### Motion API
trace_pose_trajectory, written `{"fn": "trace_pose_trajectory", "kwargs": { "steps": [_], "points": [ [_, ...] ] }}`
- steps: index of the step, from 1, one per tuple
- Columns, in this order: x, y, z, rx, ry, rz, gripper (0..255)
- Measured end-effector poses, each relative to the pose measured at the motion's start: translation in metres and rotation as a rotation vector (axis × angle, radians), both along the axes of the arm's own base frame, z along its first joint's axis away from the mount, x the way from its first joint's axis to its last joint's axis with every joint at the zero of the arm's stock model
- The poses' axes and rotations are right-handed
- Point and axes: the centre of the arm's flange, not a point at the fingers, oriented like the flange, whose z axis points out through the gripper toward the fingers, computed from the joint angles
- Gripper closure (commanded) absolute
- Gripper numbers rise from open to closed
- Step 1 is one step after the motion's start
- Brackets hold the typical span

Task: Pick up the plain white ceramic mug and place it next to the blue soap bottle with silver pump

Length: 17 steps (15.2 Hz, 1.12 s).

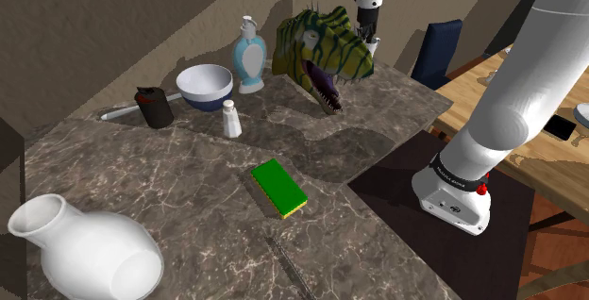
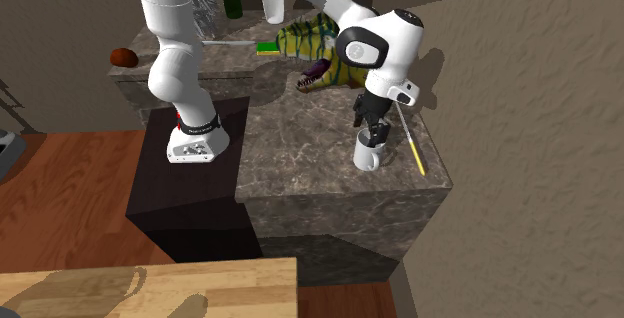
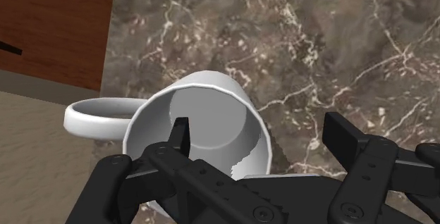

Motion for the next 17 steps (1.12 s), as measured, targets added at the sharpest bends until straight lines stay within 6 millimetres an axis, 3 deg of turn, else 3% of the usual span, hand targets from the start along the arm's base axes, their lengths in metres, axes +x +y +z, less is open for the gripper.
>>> {"fn": "trace_pose_trajectory", "kwargs": {
  "steps": [10, 17],
  "points": [
    [0.0, 0.0, 0.0, 0.0, 0.0, 0.0, 255],
    [-0.001, 0.001, 0.031, 0.0, 0.0, 0.0, 255]
  ]
}}
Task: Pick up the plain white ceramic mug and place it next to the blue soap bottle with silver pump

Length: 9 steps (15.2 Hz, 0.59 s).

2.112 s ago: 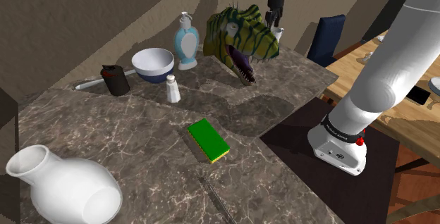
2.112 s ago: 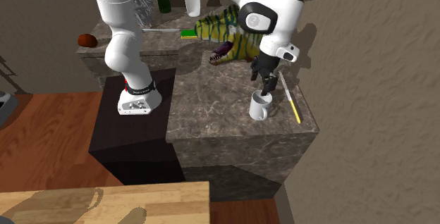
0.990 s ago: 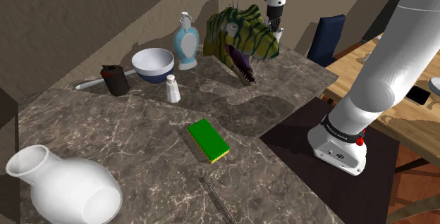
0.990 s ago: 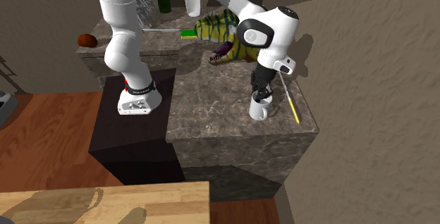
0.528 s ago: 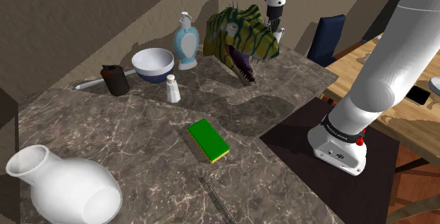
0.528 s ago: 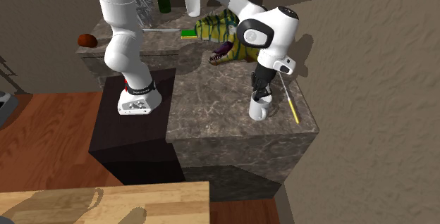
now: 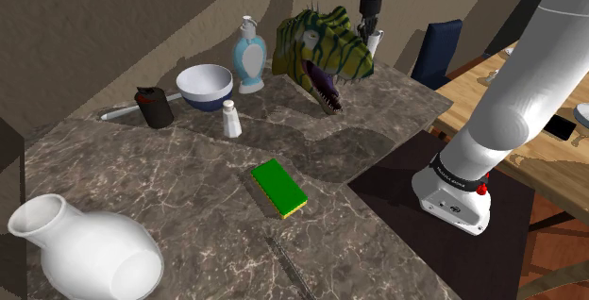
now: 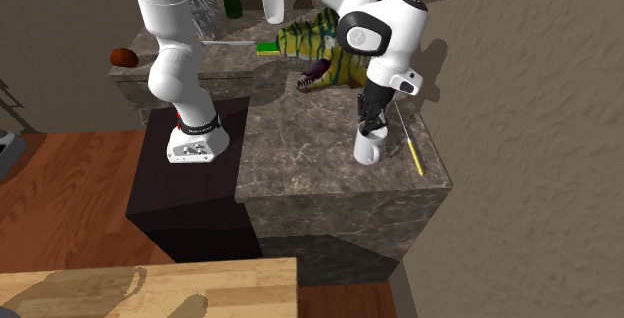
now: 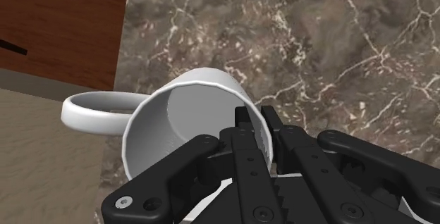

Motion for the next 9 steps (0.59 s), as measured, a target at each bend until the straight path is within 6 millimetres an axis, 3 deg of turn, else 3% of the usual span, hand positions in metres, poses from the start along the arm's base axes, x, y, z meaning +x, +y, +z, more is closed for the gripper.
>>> {"fn": "trace_pose_trajectory", "kwargs": {
  "steps": [9],
  "points": [
    [0.0, 0.0, 0.047, 0.0, 0.0, 0.0, 255]
  ]
}}
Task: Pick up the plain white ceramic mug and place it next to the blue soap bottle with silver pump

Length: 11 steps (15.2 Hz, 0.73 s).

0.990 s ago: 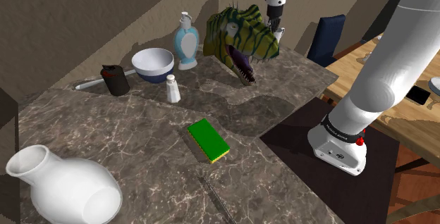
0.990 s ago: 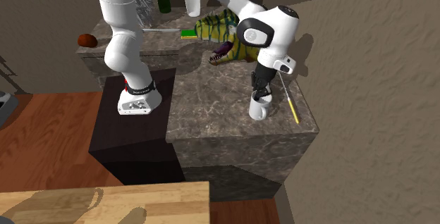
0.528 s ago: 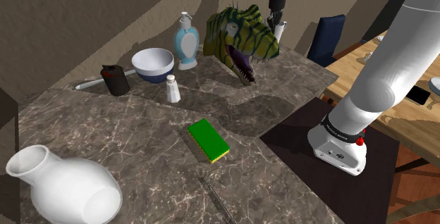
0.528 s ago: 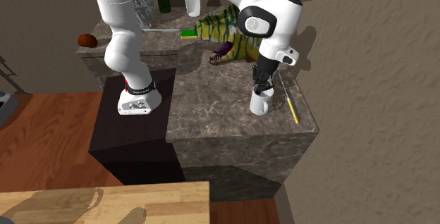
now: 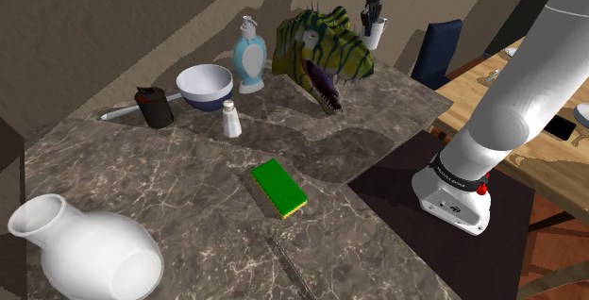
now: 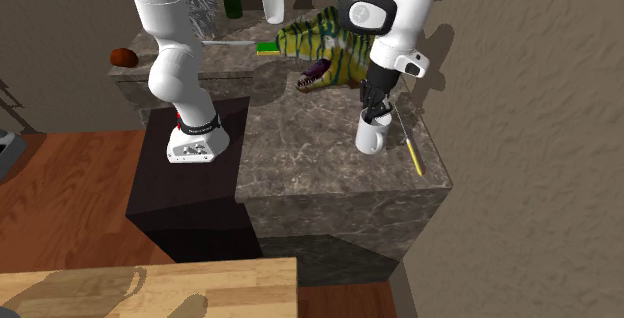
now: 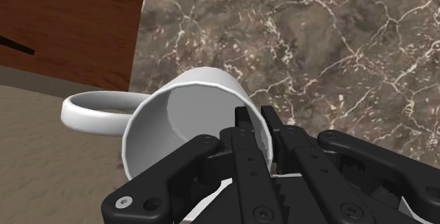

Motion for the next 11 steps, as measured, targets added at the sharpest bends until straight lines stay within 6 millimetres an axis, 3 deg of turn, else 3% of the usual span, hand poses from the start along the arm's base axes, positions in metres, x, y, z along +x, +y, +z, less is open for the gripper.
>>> {"fn": "trace_pose_trajectory", "kwargs": {
  "steps": [11],
  "points": [
    [0.001, -0.001, 0.06, 0.0, 0.0, 0.0, 255]
  ]
}}
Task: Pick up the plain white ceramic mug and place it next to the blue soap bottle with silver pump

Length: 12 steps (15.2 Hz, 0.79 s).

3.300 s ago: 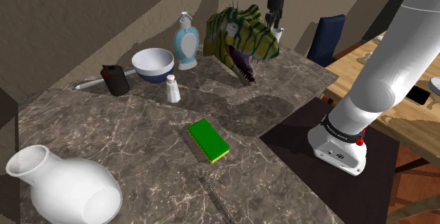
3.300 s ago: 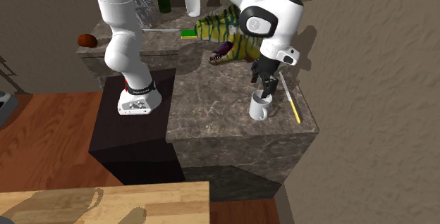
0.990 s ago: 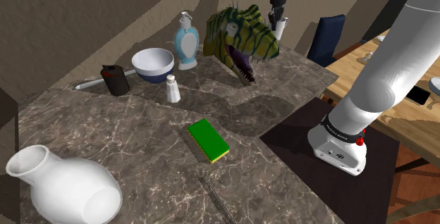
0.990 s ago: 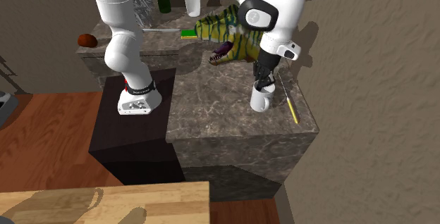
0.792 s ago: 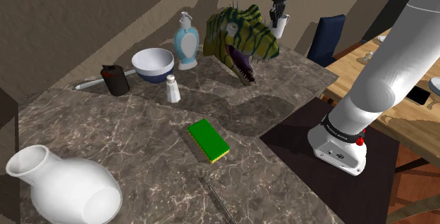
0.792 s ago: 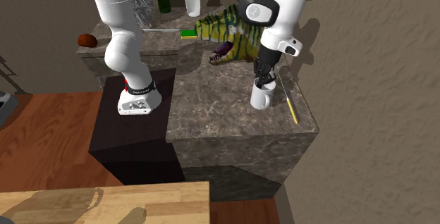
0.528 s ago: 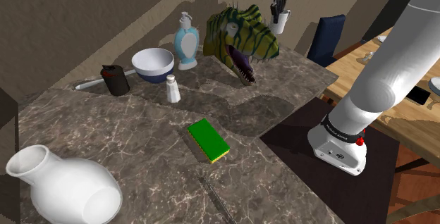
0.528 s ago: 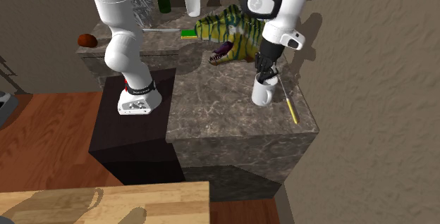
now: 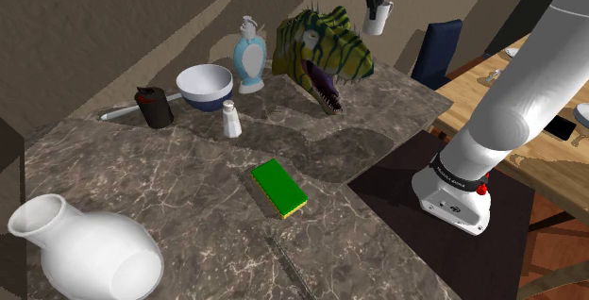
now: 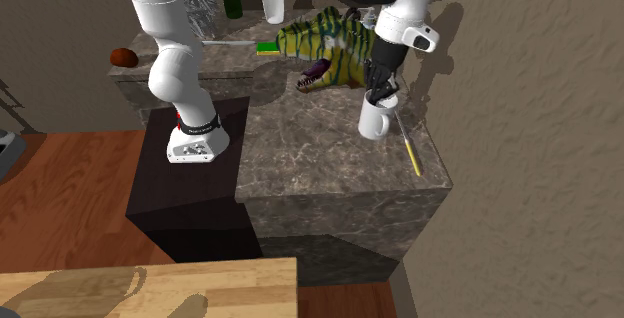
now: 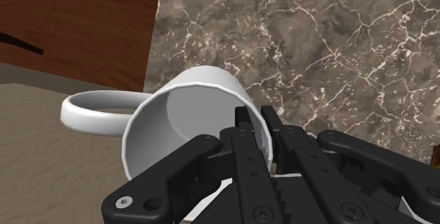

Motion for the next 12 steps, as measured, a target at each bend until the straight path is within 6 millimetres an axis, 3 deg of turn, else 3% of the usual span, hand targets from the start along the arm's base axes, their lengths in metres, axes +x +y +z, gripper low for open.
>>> {"fn": "trace_pose_trajectory", "kwargs": {
  "steps": [12],
  "points": [
    [-0.001, 0.0, 0.063, 0.0, 0.0, 0.0, 255]
  ]
}}
